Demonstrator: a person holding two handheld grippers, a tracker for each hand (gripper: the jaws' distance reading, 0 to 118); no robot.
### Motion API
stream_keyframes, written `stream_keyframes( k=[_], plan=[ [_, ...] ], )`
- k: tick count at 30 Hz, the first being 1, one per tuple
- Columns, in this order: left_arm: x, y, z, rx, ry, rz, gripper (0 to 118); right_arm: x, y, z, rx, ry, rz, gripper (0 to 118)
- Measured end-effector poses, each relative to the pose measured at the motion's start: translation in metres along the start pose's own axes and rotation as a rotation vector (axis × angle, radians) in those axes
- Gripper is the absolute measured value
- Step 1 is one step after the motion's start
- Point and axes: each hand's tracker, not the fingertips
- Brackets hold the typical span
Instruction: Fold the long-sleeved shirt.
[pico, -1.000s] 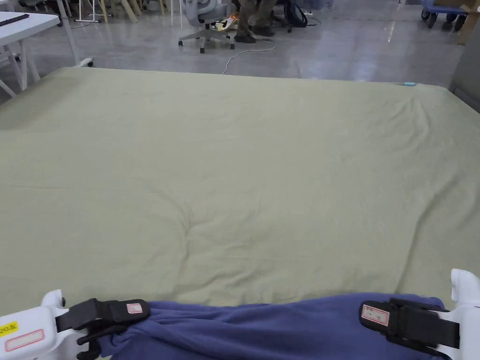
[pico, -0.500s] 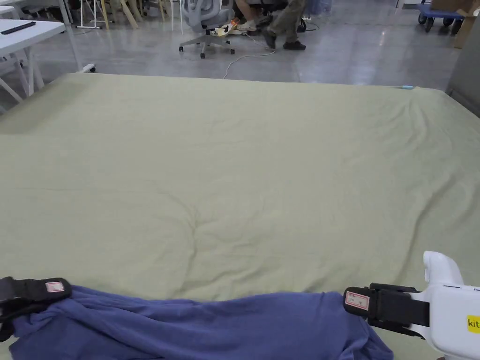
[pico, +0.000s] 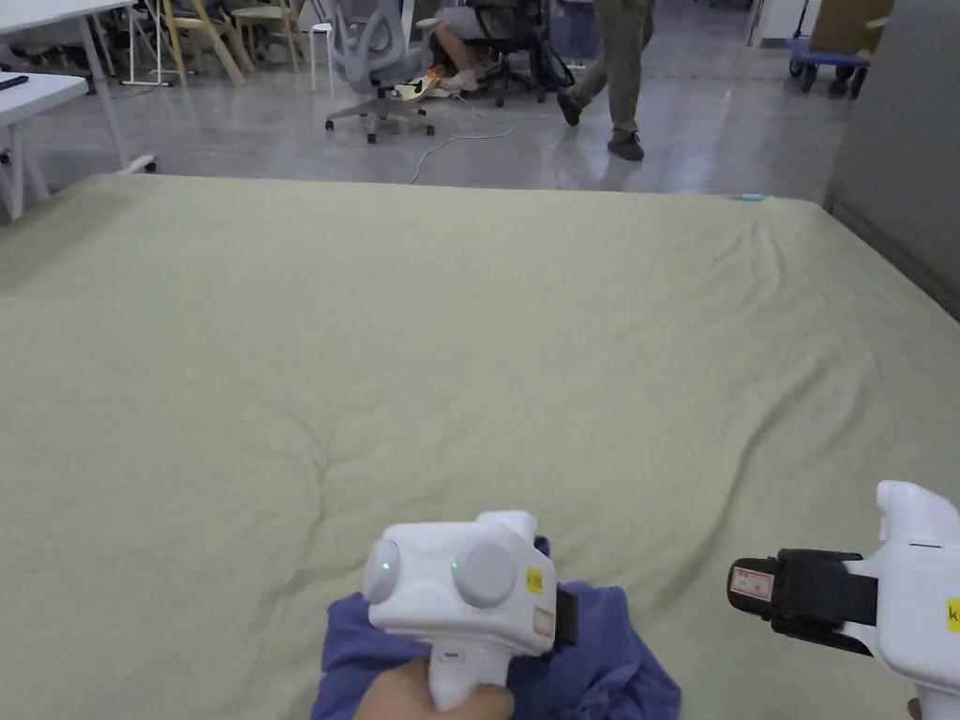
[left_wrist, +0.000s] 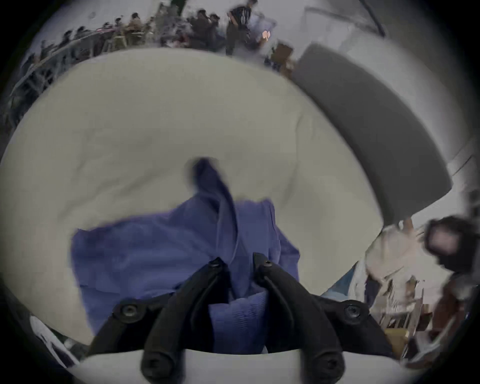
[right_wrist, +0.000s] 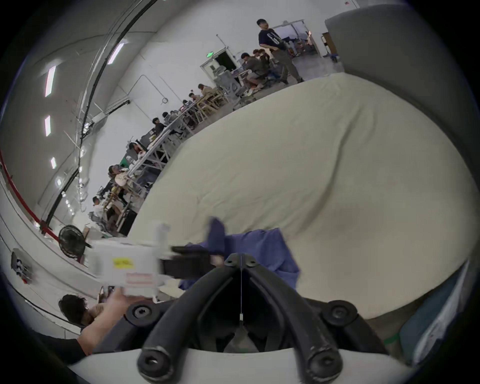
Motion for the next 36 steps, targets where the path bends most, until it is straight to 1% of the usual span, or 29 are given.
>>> stream_keyframes(
  k=[1,2,3,4,5,6,10,12,13,14,15,16,17,18,19,20,21,22,23,24,26,28,30,31,32,35,36],
  plan=[
    [0.003,-0.004,-0.015,-0.020,0.004,0.024,15,0.003,0.000,0.007,0.004,-0.008,0.007,0],
    [0.004,-0.008,-0.026,-0.017,-0.014,0.055,24,0.007,-0.001,0.014,0.008,-0.012,0.013,0],
    [0.004,-0.010,-0.035,-0.026,-0.061,0.082,56,0.011,-0.001,0.020,0.014,-0.011,0.016,0],
    [0.007,-0.009,-0.038,-0.021,-0.131,0.111,84,0.014,-0.002,0.024,0.020,-0.008,0.015,0],
    [0.014,-0.008,-0.035,0.002,-0.170,0.131,104,0.017,-0.003,0.027,0.028,0.003,0.007,0],
    [0.024,-0.005,-0.029,0.018,-0.190,0.139,118,0.020,-0.003,0.030,0.034,0.019,-0.008,0],
    [0.045,0.000,0.008,0.084,-0.327,0.129,118,0.026,-0.004,0.035,0.064,0.108,-0.059,0],
    [0.038,-0.003,0.041,0.130,-0.442,0.144,118,0.030,-0.004,0.036,0.081,0.153,-0.096,0],
    [0.031,-0.005,0.056,0.144,-0.462,0.166,118,0.031,-0.004,0.037,0.085,0.168,-0.108,0],
    [0.022,-0.006,0.073,0.175,-0.458,0.183,114,0.033,-0.004,0.037,0.090,0.184,-0.118,0],
    [0.009,-0.009,0.090,0.219,-0.401,0.200,93,0.035,-0.004,0.036,0.093,0.189,-0.119,0],
    [-0.002,-0.010,0.102,0.248,-0.332,0.217,61,0.036,-0.004,0.035,0.095,0.191,-0.122,0],
    [-0.014,-0.012,0.111,0.288,-0.252,0.238,20,0.037,-0.004,0.033,0.097,0.193,-0.126,0],
    [-0.023,-0.013,0.113,0.307,-0.159,0.245,1,0.038,-0.004,0.030,0.095,0.194,-0.128,0],
    [-0.029,-0.016,0.111,0.329,-0.048,0.242,0,0.038,-0.004,0.026,0.089,0.194,-0.131,0],
    [-0.032,-0.016,0.103,0.317,0.078,0.196,0,0.039,-0.005,0.022,0.083,0.193,-0.134,0],
    [-0.029,-0.015,0.088,0.250,0.156,0.125,0,0.041,-0.004,0.016,0.077,0.191,-0.137,0],
    [-0.024,-0.016,0.067,0.181,0.203,0.095,0,0.042,-0.005,0.010,0.067,0.182,-0.141,0],
    [-0.020,-0.019,0.046,0.137,0.192,0.080,0,0.041,-0.005,0.006,0.054,0.166,-0.138,0],
    [-0.011,-0.022,0.021,0.075,0.138,0.070,0,0.040,-0.006,0.003,0.041,0.143,-0.132,0],
    [0.013,-0.028,-0.023,-0.030,0.089,0.029,1,0.040,-0.007,0.000,0.024,0.099,-0.115,0],
    [0.043,-0.032,-0.055,-0.052,0.163,-0.054,1,0.040,-0.007,0.002,0.017,0.069,-0.112,0],
    [0.074,-0.028,-0.062,-0.011,0.212,-0.126,1,0.042,-0.007,0.007,0.013,0.039,-0.112,0],
    [0.083,-0.024,-0.061,-0.007,0.202,-0.129,1,0.044,-0.007,0.011,0.017,0.033,-0.110,0],
    [0.092,-0.019,-0.062,0.002,0.132,-0.107,1,0.046,-0.007,0.016,0.024,0.022,-0.109,0],
    [0.104,-0.004,-0.051,-0.021,-0.146,-0.033,1,0.052,-0.002,0.028,0.052,-0.018,-0.112,0],
    [0.106,-0.001,-0.046,-0.025,-0.176,-0.010,1,0.054,0.001,0.032,0.068,-0.032,-0.116,0]
  ],
)
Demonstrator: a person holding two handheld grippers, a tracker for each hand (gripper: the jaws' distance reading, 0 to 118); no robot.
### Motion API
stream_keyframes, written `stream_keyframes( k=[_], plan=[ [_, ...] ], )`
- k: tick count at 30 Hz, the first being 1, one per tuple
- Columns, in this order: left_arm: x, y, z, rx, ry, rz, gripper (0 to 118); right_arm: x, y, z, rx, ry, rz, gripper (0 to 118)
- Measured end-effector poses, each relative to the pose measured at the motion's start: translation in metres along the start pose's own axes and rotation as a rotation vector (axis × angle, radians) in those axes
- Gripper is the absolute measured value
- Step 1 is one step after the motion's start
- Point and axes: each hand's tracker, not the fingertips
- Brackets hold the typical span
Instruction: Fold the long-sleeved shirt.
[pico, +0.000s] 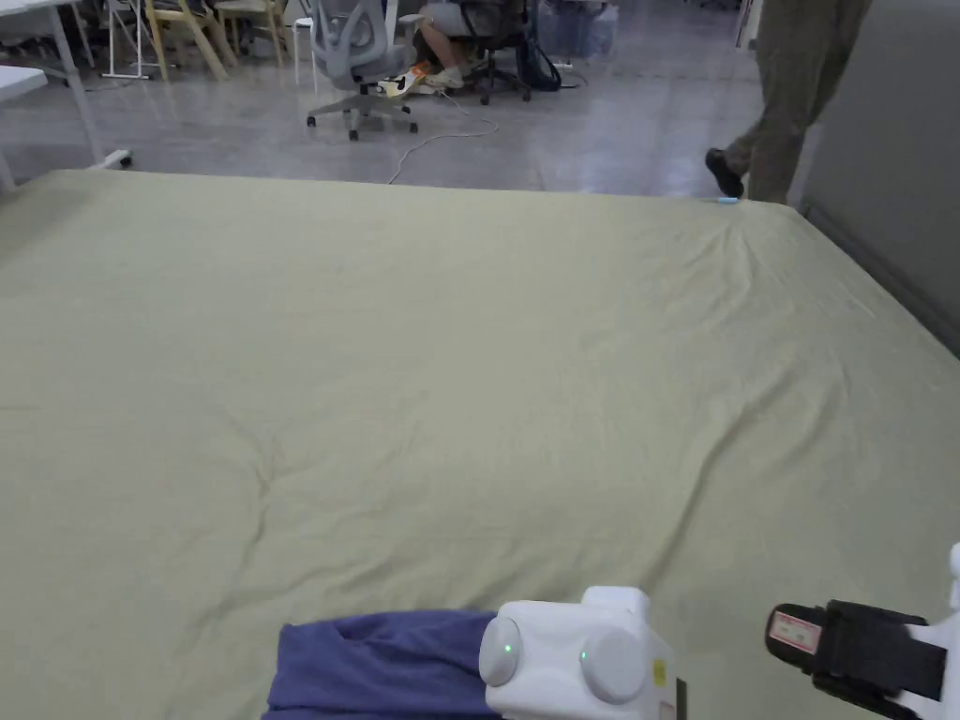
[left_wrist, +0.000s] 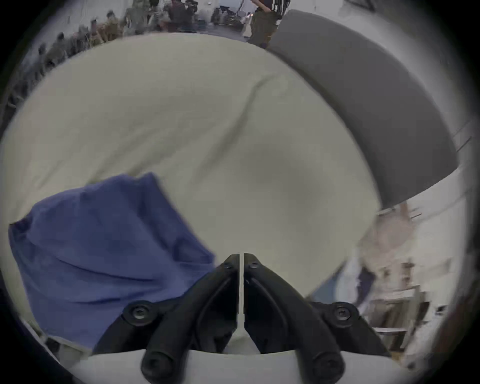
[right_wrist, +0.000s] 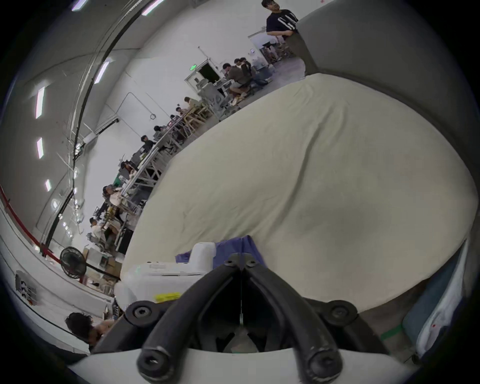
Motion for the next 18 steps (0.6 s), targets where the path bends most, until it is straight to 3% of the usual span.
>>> stream_keyframes(
  k=[5,8,10,14,18],
  plan=[
    [-0.041,0.019,0.080,0.110,-0.074,0.064,1,-0.019,0.013,-0.007,0.042,-0.003,0.029,0],
    [-0.098,0.018,0.135,0.190,0.000,0.133,1,-0.040,0.004,-0.050,-0.062,0.090,-0.025,0],
    [-0.137,0.011,0.163,0.224,0.054,0.183,1,-0.056,-0.008,-0.091,-0.157,0.106,0.000,0],
    [-0.199,-0.011,0.195,0.226,0.174,0.214,1,-0.087,-0.036,-0.174,-0.332,-0.006,0.145,0],
    [-0.237,-0.034,0.201,0.199,0.192,0.263,1,-0.084,-0.055,-0.238,-0.452,-0.287,0.223,0]
  ],
)
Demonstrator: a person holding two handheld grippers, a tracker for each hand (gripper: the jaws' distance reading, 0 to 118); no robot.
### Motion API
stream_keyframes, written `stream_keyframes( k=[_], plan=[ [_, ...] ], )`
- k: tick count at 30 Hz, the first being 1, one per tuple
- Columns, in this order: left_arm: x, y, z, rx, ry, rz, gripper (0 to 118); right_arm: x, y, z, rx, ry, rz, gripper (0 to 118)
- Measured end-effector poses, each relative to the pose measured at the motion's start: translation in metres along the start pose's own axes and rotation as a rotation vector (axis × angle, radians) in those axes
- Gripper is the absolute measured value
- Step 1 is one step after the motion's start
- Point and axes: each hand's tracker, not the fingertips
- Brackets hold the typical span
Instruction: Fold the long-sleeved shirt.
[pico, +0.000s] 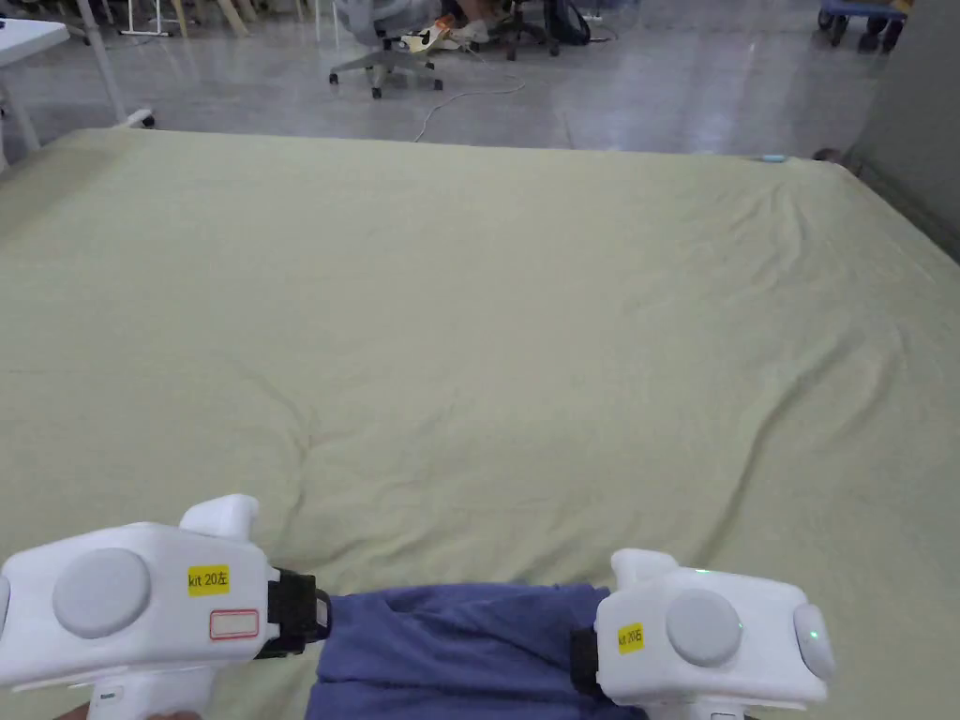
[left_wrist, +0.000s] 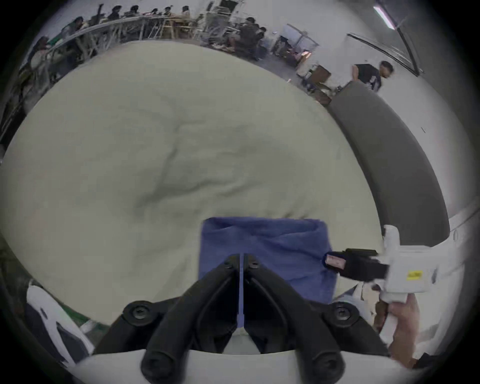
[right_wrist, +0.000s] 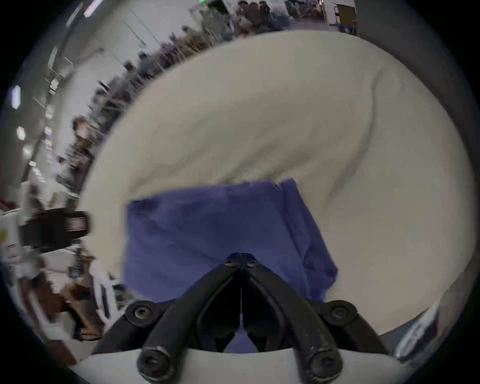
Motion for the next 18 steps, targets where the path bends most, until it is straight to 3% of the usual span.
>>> stream_keyframes(
  k=[2,3,7,10,11,12,13,18],
  plan=[
    [-0.012,-0.005,-0.003,-0.014,-0.002,0.019,1,0.005,0.001,-0.032,-0.080,-0.013,0.017,0],
    [-0.017,-0.007,-0.006,-0.021,-0.004,0.035,1,0.011,-0.002,-0.041,-0.070,0.039,0.013,0],
    [-0.028,-0.007,-0.017,-0.048,-0.038,0.049,1,0.023,0.008,-0.023,-0.074,0.092,-0.040,0],
    [-0.035,-0.004,-0.028,-0.052,-0.206,0.105,6,0.033,0.009,-0.029,-0.083,0.136,-0.057,0],
    [-0.041,-0.002,-0.036,-0.040,-0.293,0.138,31,0.037,0.007,-0.030,-0.085,0.158,-0.076,0],
    [-0.044,-0.003,-0.047,-0.076,-0.344,0.185,93,0.040,0.007,-0.030,-0.084,0.172,-0.082,0],
    [-0.048,-0.009,-0.050,-0.118,-0.367,0.197,118,0.044,0.007,-0.031,-0.084,0.187,-0.088,0],
    [-0.053,-0.006,-0.113,-0.221,-0.399,0.234,114,0.059,0.005,-0.033,-0.089,0.272,-0.168,0]
  ],
)
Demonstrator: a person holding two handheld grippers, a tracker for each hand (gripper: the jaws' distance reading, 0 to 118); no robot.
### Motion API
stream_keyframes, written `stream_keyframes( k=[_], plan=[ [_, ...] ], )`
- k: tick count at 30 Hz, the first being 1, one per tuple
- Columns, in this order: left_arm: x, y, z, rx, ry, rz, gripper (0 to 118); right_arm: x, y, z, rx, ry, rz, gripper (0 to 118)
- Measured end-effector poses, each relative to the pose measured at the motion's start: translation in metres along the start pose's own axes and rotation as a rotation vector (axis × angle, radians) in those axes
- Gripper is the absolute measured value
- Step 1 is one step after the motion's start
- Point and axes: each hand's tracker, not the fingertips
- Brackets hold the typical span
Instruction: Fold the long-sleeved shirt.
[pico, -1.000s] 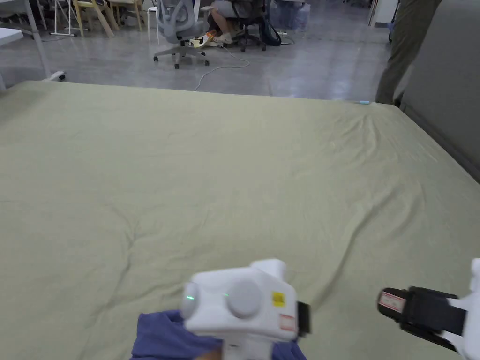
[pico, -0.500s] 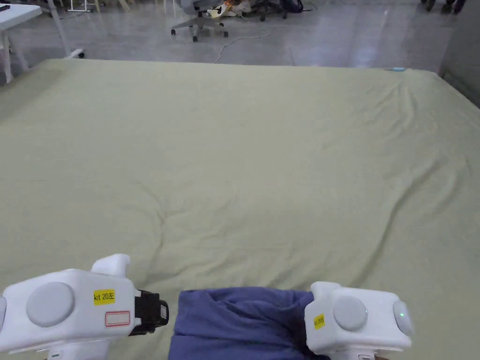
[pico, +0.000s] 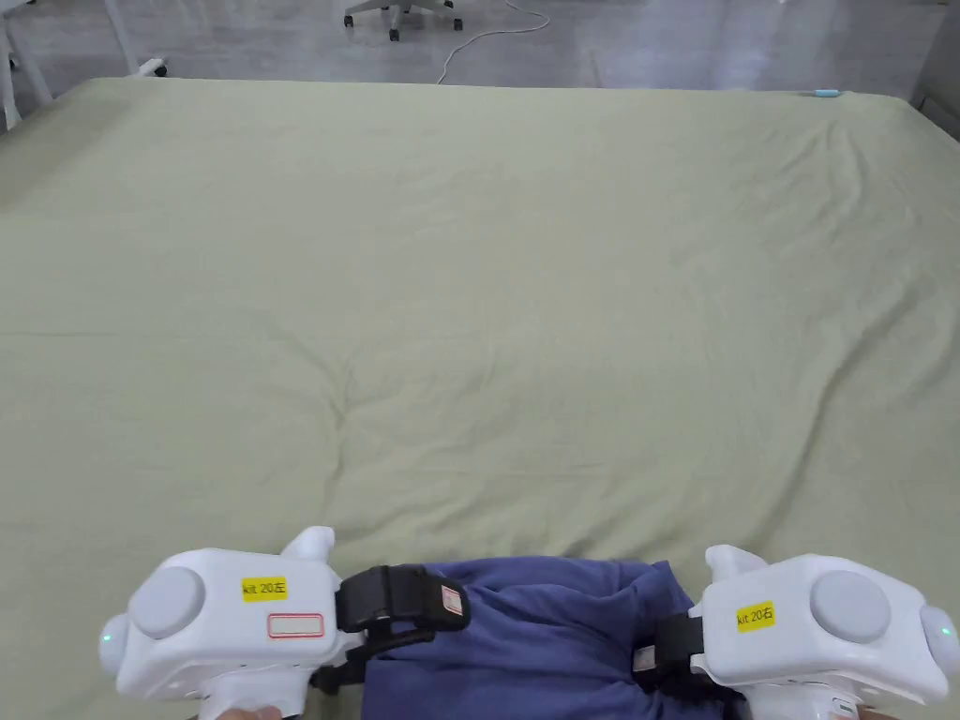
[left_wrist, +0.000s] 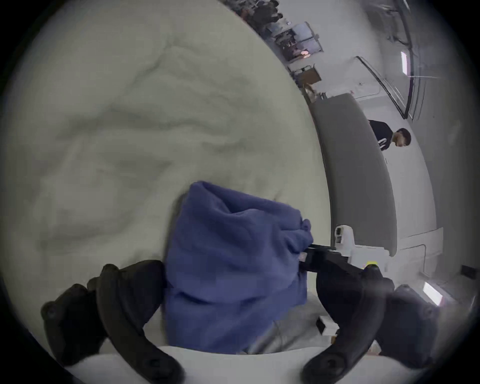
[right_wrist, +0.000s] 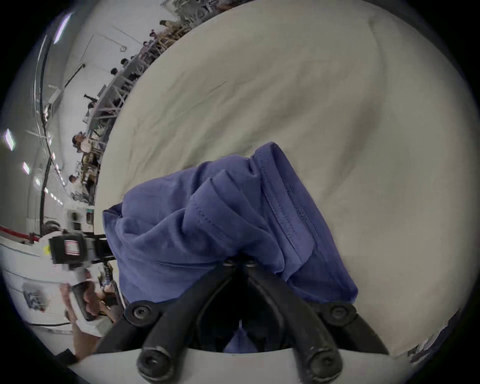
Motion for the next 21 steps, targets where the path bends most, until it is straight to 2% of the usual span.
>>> stream_keyframes(
  k=[3,4,5,6,7,9,12,14,16,19,21],
  plan=[
    [0.005,0.002,-0.007,0.002,-0.021,-0.028,111,0.003,-0.002,0.000,0.004,0.017,-0.021,0],
    [0.010,0.003,-0.005,0.001,0.012,-0.064,99,0.002,-0.003,0.000,0.007,0.017,-0.022,0],
    [0.014,0.002,-0.002,0.027,0.051,-0.095,63,0.000,-0.004,0.000,0.011,0.015,-0.025,0],
    [0.020,0.000,-0.003,0.034,0.057,-0.103,11,-0.002,-0.005,0.002,0.016,0.012,-0.034,0],
    [0.020,-0.002,-0.006,0.003,-0.013,-0.066,11,-0.005,-0.006,0.004,0.024,0.006,-0.051,0],
    [0.026,-0.007,-0.002,-0.016,0.001,-0.064,11,-0.016,-0.011,0.010,0.052,-0.044,-0.078,0],
    [0.024,-0.001,0.025,0.024,0.040,-0.061,11,-0.046,-0.019,0.024,0.131,-0.104,-0.074,0],
    [0.024,0.007,0.052,0.027,-0.019,-0.032,11,-0.080,-0.023,0.029,0.169,-0.070,-0.037,0],
    [0.025,0.012,0.081,0.043,0.006,-0.047,11,-0.117,-0.024,0.028,0.175,-0.055,0.002,0],
    [0.014,0.023,0.135,0.100,0.123,-0.076,11,-0.179,-0.023,0.017,0.147,-0.053,0.068,0],
    [-0.006,0.033,0.180,0.139,0.206,-0.043,11,-0.219,-0.022,0.008,0.124,0.030,0.118,0]
  ],
)
